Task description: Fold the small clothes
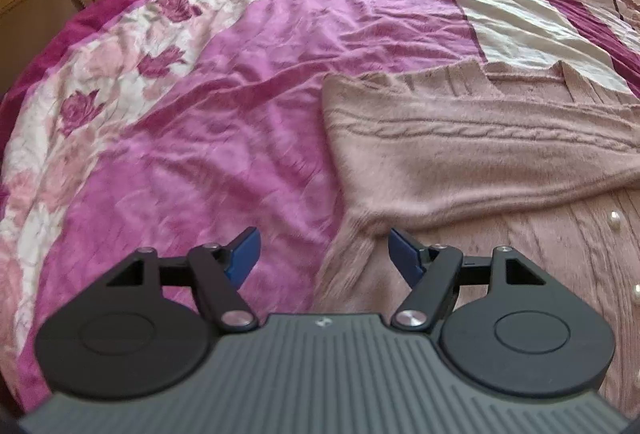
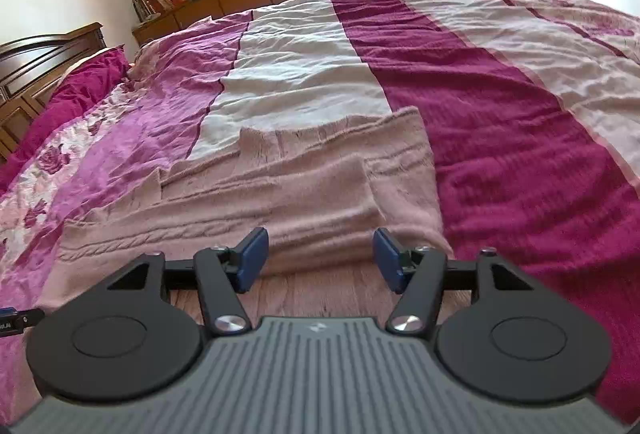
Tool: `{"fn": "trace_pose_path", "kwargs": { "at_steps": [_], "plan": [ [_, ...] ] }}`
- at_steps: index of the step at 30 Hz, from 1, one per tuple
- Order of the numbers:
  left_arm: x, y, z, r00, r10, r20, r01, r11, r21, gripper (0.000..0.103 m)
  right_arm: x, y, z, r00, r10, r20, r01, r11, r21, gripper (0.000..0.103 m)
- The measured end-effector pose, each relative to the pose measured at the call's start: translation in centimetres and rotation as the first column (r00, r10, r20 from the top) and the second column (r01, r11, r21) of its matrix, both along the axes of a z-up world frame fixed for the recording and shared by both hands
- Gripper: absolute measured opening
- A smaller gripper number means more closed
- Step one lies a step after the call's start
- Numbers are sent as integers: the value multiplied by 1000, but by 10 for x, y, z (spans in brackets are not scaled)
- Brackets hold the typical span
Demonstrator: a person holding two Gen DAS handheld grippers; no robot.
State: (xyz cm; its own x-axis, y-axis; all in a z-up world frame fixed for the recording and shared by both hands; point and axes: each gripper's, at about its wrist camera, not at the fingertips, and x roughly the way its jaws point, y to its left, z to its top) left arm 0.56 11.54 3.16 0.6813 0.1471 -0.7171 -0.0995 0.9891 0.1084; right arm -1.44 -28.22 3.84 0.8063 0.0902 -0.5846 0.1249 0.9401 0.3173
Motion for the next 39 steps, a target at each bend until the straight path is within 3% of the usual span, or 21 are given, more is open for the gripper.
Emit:
{"fn": "trace_pose_path", "kwargs": {
  "at_steps": [9, 15, 26, 39],
  "plan": [
    [-38, 12, 7, 999, -18, -38, 17, 999, -29, 72, -41, -18, 9, 1000, 1, -28, 0, 999, 42, 71],
    [-60, 11, 2, 997, -42, -69, 39, 998, -44, 72, -65, -26, 10, 998, 0, -62, 1, 1000, 20, 73],
    [-85, 19, -7, 989, -31, -143, 15, 994, -112, 72, -105, -48, -2, 989, -4, -147, 9, 999, 36, 74],
    [-99, 18, -16, 974, -101, -204, 60, 979, -197, 71, -120, -40, -23, 962, 110, -251, -80, 989, 124, 74]
  ]
}}
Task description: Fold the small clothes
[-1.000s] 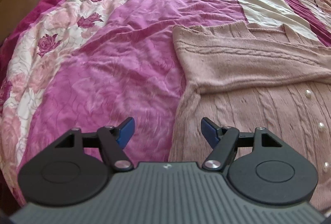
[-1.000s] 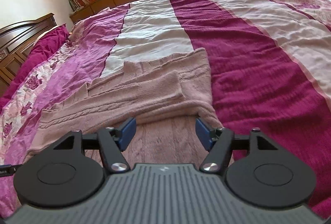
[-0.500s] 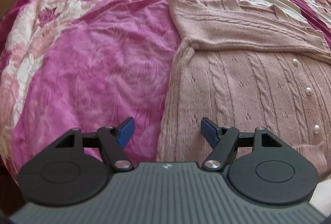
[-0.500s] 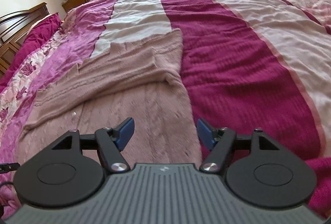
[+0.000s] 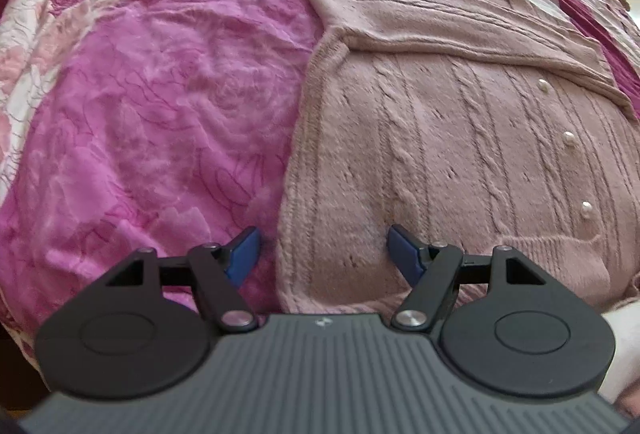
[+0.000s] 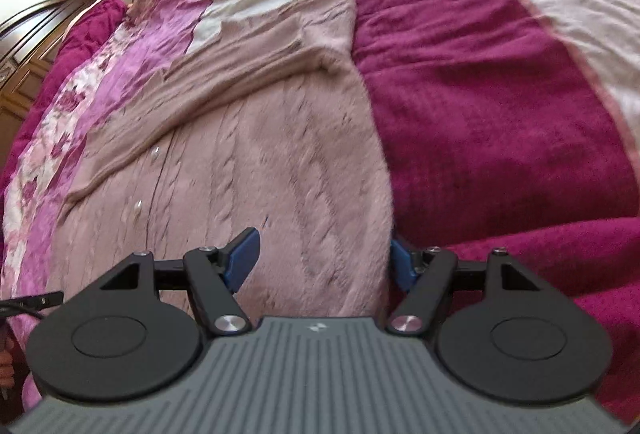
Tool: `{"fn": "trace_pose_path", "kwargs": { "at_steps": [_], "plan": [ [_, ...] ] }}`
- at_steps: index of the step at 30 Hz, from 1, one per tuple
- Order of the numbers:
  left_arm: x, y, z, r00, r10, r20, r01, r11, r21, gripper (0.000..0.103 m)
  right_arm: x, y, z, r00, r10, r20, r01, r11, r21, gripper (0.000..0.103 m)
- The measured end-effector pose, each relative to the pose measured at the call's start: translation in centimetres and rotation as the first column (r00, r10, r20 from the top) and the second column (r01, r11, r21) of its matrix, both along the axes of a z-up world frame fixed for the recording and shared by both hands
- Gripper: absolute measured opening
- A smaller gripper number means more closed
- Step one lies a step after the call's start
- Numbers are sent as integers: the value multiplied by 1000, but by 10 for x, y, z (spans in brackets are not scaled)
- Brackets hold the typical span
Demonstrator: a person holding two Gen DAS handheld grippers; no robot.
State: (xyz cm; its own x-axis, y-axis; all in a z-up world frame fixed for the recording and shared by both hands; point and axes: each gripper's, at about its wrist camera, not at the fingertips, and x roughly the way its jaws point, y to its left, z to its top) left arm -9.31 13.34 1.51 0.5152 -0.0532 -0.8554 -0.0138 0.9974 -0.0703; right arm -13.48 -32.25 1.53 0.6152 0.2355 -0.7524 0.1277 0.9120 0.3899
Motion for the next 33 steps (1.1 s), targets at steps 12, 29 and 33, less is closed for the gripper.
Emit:
{"fn": "trace_pose_path", "kwargs": {
  "at_steps": [12, 29, 33],
  "plan": [
    [3, 3, -6, 1000, -1, -10, 0, 999, -41, 70, 3, 4, -5, 992, 126, -3, -126, 991, 43, 67],
    [4, -4, 0, 999, 38, 12, -38, 999, -4, 47, 3, -8, -16, 990, 137, 29, -139, 984, 108, 61],
    [4, -4, 3, 999, 51, 19, -51, 999, 4, 36, 1, -6, -17, 991, 128, 43, -131, 986, 103, 61]
  ]
}}
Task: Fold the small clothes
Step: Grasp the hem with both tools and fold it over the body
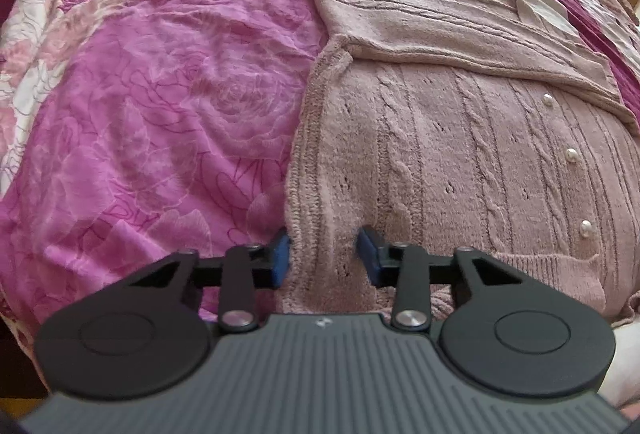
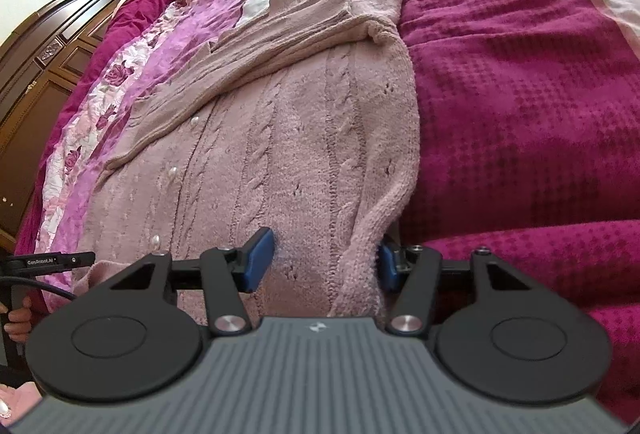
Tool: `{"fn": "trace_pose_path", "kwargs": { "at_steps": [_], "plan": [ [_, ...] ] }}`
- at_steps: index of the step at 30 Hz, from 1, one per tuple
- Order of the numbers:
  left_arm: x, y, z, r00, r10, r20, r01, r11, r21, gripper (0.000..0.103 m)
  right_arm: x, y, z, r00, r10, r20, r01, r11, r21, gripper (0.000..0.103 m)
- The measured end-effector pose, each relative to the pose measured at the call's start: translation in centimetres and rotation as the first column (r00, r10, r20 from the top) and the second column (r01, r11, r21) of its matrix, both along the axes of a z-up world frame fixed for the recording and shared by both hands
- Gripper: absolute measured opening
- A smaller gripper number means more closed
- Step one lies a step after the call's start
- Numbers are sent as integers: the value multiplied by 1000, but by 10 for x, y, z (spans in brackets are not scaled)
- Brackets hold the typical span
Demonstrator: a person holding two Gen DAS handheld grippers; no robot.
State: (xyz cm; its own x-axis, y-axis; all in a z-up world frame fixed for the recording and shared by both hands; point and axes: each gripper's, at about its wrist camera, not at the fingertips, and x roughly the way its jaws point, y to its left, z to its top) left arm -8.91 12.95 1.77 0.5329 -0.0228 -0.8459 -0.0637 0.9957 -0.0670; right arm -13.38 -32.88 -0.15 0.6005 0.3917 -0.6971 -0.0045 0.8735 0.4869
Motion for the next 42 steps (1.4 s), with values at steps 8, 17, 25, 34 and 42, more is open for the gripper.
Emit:
{"fn": "trace_pose_path", "kwargs": {
  "at_steps": [8, 17, 25, 34, 42],
  "plan": [
    [-2, -4, 1, 1000, -25, 17, 25, 1000, 4, 23, -4, 0, 1, 1000, -10, 8, 10, 1000, -14, 53],
    [-12, 3, 20, 991, -17, 131, 33, 992, -124, 12, -9, -5, 12, 996, -62, 67, 58, 997, 59, 16],
    [-3, 11, 53, 959, 40, 281, 23, 976, -215, 11, 0, -12, 41, 972, -113, 208, 69, 976, 206, 12],
    [26, 22, 77, 896, 129, 426, -16, 966, -258, 11, 37, -25, 62, 914, -247, 323, 151, 944, 294, 11],
    [75, 31, 57, 880, 184, 438, -59, 957, -284, 11, 93, -36, 45, 885, -353, 302, 255, 912, 321, 11]
  ]
}}
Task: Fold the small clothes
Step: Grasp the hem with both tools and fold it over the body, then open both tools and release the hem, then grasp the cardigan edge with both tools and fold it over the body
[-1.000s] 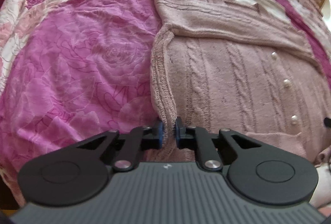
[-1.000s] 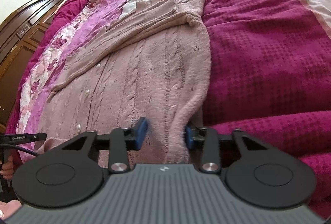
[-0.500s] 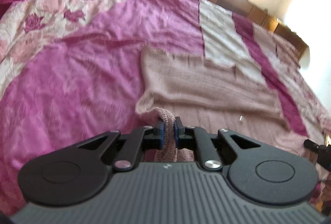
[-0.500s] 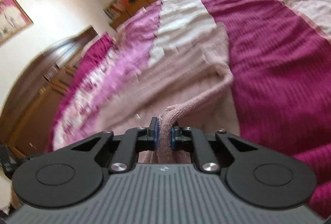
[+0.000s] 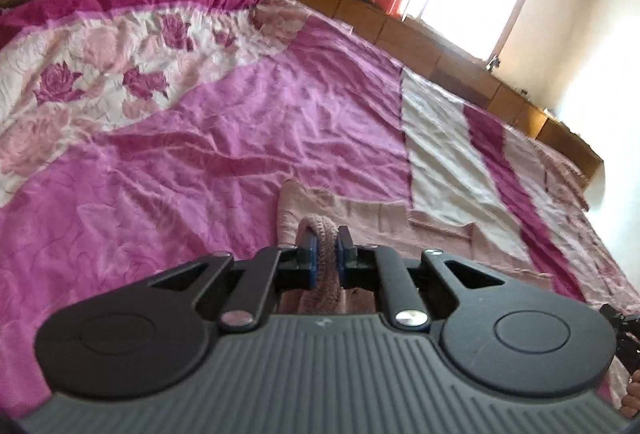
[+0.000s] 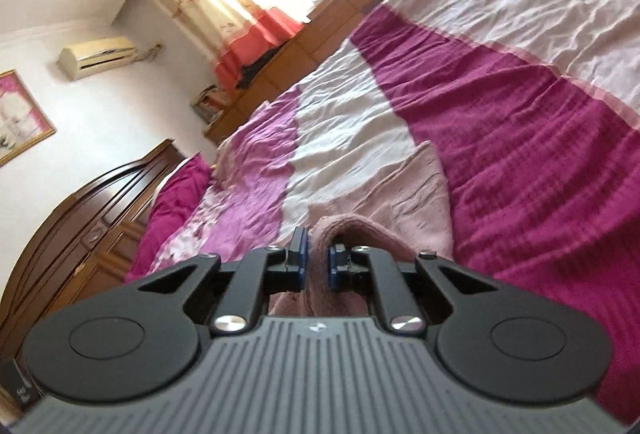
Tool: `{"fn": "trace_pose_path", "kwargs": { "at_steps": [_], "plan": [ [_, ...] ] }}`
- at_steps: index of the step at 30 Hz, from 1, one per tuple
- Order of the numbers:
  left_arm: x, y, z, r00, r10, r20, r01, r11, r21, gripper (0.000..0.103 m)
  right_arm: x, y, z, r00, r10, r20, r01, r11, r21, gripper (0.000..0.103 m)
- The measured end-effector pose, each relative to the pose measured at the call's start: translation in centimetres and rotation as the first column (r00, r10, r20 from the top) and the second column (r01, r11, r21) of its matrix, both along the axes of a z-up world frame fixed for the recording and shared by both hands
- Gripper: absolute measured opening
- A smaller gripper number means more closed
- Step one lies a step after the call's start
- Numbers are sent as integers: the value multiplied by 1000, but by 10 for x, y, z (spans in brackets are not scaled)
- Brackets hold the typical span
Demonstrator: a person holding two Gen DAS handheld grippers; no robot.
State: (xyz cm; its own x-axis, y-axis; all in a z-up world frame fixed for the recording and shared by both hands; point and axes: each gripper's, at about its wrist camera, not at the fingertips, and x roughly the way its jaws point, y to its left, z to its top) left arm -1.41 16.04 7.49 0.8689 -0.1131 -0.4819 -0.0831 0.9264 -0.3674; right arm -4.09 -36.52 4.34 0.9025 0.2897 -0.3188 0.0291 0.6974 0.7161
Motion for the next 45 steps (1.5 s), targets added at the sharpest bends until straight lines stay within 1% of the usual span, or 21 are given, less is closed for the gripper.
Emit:
{"fn": "trace_pose_path", "kwargs": {
  "at_steps": [5, 7, 10, 11, 13, 14, 16, 17, 19, 22, 25, 28, 32, 33, 34, 35, 36, 38, 40, 43, 45],
  "plan": [
    [30, -8, -24, 998, 20, -52, -13, 993, 118, 12, 30, 5, -25, 997, -29, -74, 25, 998, -52, 11],
    [37, -10, -32, 997, 17, -77, -6, 990, 141, 13, 39, 6, -34, 993, -41, -114, 33, 996, -77, 11],
    [41, -12, -42, 994, 21, -106, -2, 984, 177, 14, 43, 5, -47, 988, -50, -149, 42, 998, -56, 13],
    [41, -11, -43, 994, 19, -108, 1, 984, 179, 16, 42, 4, -49, 987, -50, -155, 44, 998, -47, 13],
    [39, -10, -45, 993, 19, -116, 2, 984, 177, 21, 40, 4, -49, 988, -40, -152, 34, 999, -40, 21],
    [37, -10, -46, 992, 24, -121, -2, 985, 173, 29, 38, 5, -47, 988, -35, -152, 29, 999, -44, 23],
    [33, -7, -45, 991, 31, -127, -10, 987, 161, 37, 34, 7, -43, 988, -27, -151, 17, 998, -65, 31],
    [30, -6, -45, 991, 29, -129, -9, 988, 153, 38, 29, 8, -40, 989, -23, -148, 12, 997, -75, 32],
    [22, -4, -44, 990, 20, -137, -1, 991, 135, 38, 21, 11, -36, 989, -15, -149, 1, 996, -94, 41],
    [10, -3, -43, 988, 5, -153, 12, 994, 109, 39, 6, 15, -31, 988, -6, -157, -13, 992, -123, 49],
    [0, -4, -44, 985, -12, -175, 29, 995, 95, 40, -8, 20, -32, 984, 13, -176, -40, 988, -150, 53],
    [-9, -7, -47, 978, -19, -205, 41, 994, 104, 40, -19, 25, -33, 981, 34, -193, -67, 983, -170, 54],
    [-17, -11, -53, 971, -38, -237, 67, 991, 115, 40, -27, 29, -37, 971, 47, -233, -93, 977, -192, 54],
    [-18, -12, -54, 969, -44, -243, 74, 990, 117, 40, -28, 29, -39, 970, 48, -236, -95, 977, -193, 49],
    [-19, -13, -56, 968, -46, -247, 77, 990, 119, 40, -31, 28, -39, 971, 54, -234, -100, 977, -187, 29],
    [-19, -14, -57, 967, -44, -249, 77, 989, 124, 40, -33, 26, -39, 971, 64, -231, -105, 980, -168, 19],
    [-20, -14, -58, 967, -42, -250, 76, 989, 127, 40, -37, 22, -39, 974, 66, -218, -97, 987, -131, 14],
    [-19, -14, -58, 967, -41, -253, 74, 990, 124, 40, -46, 10, -38, 982, 54, -184, -64, 997, -48, 12],
    [-19, -14, -59, 966, -40, -255, 73, 990, 122, 40, -53, -2, -40, 982, 22, -187, -23, 1000, -3, 12],
    [-19, -14, -59, 965, -38, -259, 71, 990, 123, 40, -54, -8, -45, 973, -5, -233, -11, 998, -65, 12],
    [-19, -15, -58, 964, -36, -262, 71, 989, 126, 40, -54, -6, -48, 967, 14, -254, -35, 997, -75, 13]
  ]
}}
